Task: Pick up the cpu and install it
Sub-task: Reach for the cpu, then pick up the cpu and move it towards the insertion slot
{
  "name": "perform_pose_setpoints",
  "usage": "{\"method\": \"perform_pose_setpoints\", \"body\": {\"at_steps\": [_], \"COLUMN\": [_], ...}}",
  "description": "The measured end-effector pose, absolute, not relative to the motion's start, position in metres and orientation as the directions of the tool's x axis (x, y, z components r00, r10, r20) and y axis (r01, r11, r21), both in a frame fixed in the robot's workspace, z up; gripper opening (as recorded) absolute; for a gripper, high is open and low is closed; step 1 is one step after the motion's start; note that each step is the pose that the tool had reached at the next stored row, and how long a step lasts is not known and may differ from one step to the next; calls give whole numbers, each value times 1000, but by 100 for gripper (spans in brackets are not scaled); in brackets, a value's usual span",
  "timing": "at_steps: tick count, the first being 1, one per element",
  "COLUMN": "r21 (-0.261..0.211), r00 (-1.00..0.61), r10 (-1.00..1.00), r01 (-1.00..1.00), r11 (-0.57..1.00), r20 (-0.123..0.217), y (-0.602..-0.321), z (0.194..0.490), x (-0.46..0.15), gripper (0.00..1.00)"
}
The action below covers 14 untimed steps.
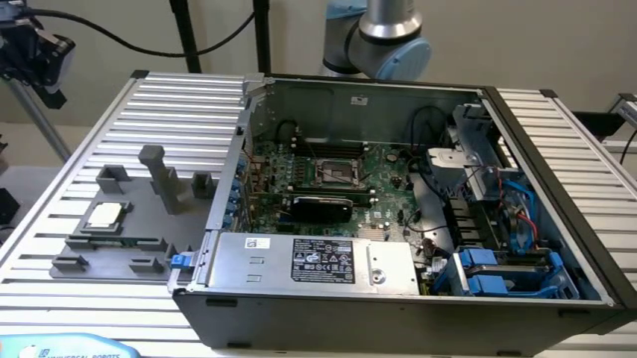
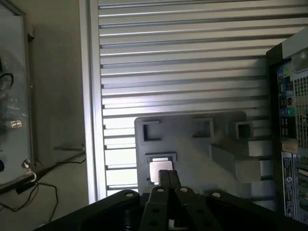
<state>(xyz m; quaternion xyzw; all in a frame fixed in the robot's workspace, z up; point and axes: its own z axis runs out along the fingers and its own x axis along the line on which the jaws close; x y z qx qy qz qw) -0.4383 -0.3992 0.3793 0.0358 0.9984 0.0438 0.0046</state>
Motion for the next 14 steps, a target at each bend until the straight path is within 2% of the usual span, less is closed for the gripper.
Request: {"method": "perform_pose_setpoints", "body": {"at_steps": [14], "r21": [87], "r00": [-997], "r10": [72], "r01": [72], "r11": [994], "r20": [1], "y": [-402], "z": [374], "x": [-450], "gripper": [11]}}
